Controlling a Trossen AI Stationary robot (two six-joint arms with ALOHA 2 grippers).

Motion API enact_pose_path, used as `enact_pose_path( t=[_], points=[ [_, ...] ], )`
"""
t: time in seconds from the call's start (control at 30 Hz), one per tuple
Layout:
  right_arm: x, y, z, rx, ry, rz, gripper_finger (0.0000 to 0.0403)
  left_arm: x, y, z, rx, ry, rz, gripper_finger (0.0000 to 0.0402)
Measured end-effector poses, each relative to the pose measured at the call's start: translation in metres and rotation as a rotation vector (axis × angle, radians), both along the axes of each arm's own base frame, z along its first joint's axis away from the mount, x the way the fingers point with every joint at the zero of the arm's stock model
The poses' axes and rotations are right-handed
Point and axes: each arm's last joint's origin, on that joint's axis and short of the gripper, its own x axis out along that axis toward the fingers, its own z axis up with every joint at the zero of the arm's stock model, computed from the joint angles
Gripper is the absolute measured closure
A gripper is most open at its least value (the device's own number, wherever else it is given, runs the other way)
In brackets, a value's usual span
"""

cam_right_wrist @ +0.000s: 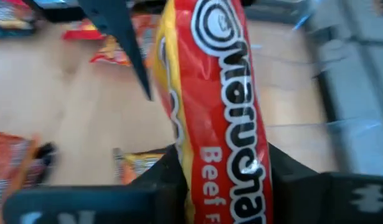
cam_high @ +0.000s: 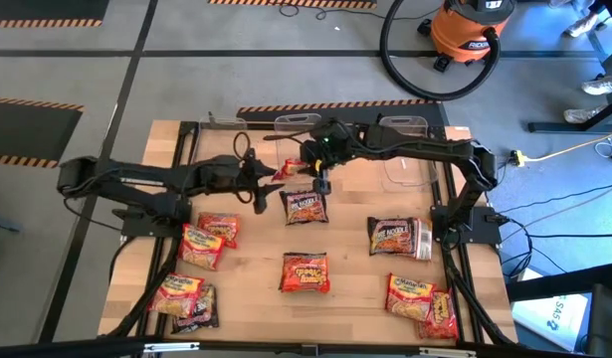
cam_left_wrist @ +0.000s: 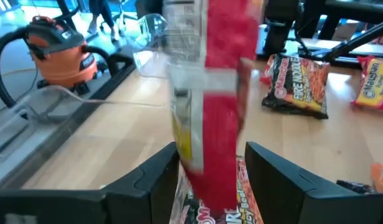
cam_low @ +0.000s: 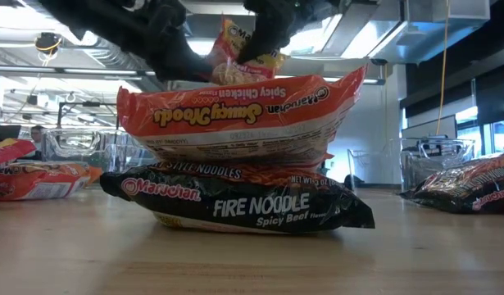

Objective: Sort Maruchan noodles
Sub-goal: Put the top right red noodle pack into the middle transparent bin

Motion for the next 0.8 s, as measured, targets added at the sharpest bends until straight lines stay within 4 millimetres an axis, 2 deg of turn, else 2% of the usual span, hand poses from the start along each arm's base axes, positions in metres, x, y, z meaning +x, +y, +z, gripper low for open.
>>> enact_pose_path(
  t=[0.13,0.27,0.43,0.6,0.8],
  points=[
    [-0.001,-0.01,0.013,-0.122,-0.017,-0.072,0.0318,-0.011,-0.002,-0.009,0.006,0.008,-0.016,0.0225],
    [-0.002,-0.035,0.019,-0.178,-0.036,-0.161,0.031,-0.017,-0.004,-0.029,-0.012,-0.021,-0.042,0.0225],
    [0.001,-0.075,0.014,-0.175,-0.025,-0.23,0.0314,-0.022,-0.005,-0.046,-0.041,-0.051,-0.057,0.0225],
    [0.011,-0.116,0.008,-0.123,-0.018,-0.241,0.0314,-0.022,-0.006,-0.047,-0.042,-0.054,-0.059,0.0225],
    [0.019,-0.157,-0.006,-0.056,0.074,-0.247,0.0313,-0.022,-0.005,-0.047,-0.039,-0.053,-0.051,0.0225]
  ],
)
